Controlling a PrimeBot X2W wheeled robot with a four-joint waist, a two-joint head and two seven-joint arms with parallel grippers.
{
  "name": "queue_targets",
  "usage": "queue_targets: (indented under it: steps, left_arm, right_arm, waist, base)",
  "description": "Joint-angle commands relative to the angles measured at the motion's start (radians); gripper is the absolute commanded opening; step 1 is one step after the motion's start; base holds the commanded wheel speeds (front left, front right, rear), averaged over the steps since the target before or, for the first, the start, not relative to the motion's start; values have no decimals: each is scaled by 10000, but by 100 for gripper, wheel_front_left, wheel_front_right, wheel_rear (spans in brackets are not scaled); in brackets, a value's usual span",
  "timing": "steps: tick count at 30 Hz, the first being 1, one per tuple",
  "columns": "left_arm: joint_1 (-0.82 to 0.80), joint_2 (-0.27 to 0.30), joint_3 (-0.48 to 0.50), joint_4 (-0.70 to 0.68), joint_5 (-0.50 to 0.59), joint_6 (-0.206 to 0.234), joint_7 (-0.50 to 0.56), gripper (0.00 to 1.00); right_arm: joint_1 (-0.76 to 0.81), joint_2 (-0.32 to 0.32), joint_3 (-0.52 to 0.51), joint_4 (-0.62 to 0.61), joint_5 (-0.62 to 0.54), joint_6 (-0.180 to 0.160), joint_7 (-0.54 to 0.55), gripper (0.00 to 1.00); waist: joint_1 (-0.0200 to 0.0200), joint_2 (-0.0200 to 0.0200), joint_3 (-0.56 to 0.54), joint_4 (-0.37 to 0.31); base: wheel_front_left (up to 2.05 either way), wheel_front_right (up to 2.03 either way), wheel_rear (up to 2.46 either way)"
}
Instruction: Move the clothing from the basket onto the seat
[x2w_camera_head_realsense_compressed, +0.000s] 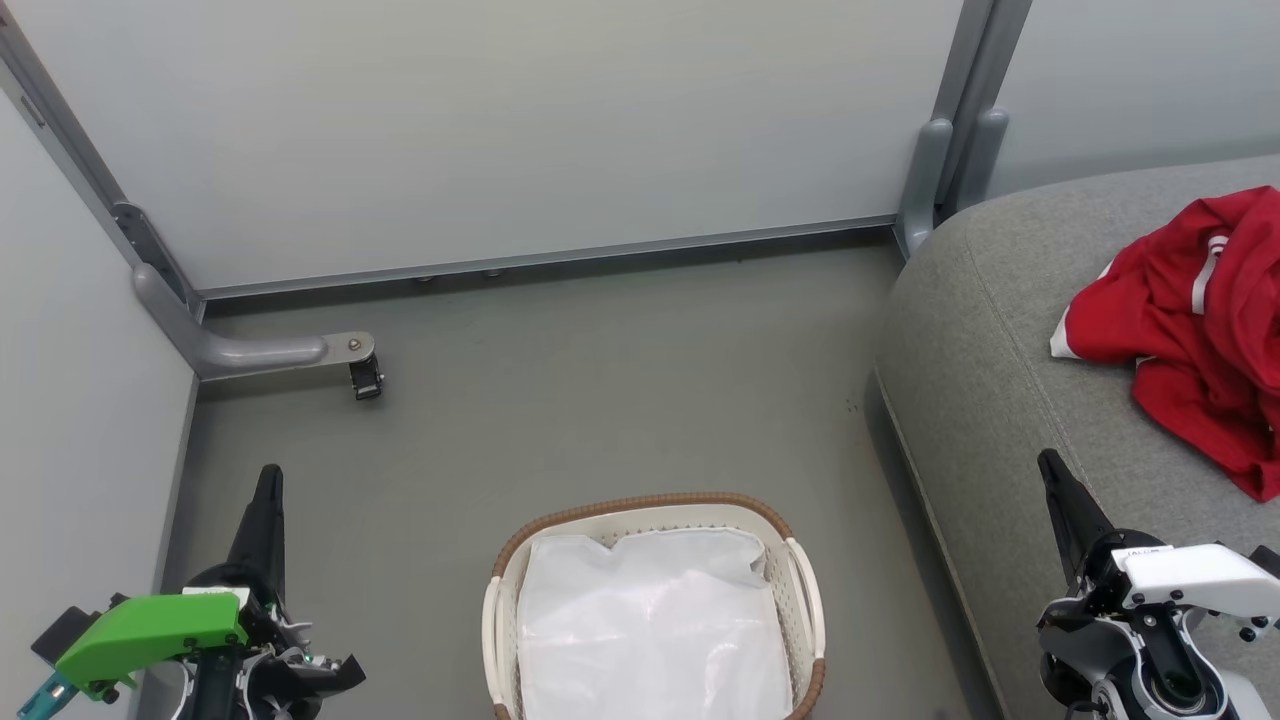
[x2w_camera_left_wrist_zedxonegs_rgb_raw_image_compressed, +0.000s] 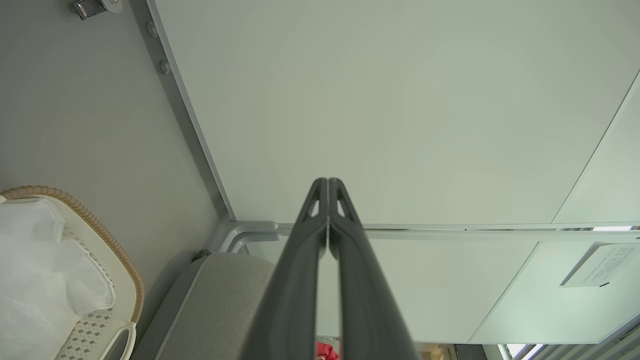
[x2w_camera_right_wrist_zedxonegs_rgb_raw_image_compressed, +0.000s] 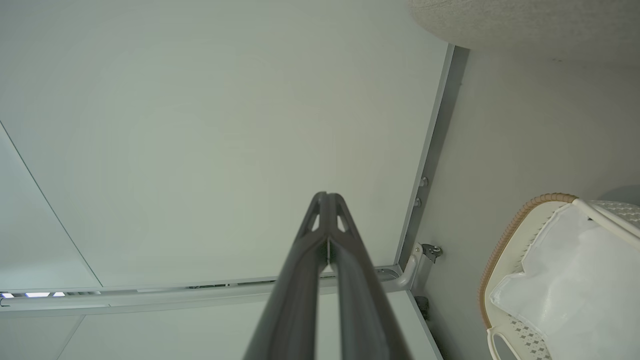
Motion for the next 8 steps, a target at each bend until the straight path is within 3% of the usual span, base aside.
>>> queue_targets:
  steps: [1,8]
  left_arm:
    - [-98,69,25,-16,-30,-53,43,0]
    - [-98,69,25,-17,-30,-51,43,0]
  right_arm:
    - [106,-27,-18,-37,37,0,32,0]
    - [106,-27,-19,-37,38,0,32,0]
  waist:
    - [0,0,0,0]
    - [0,0,0,0]
  base:
    - [0,0,0]
    - [0,0,0]
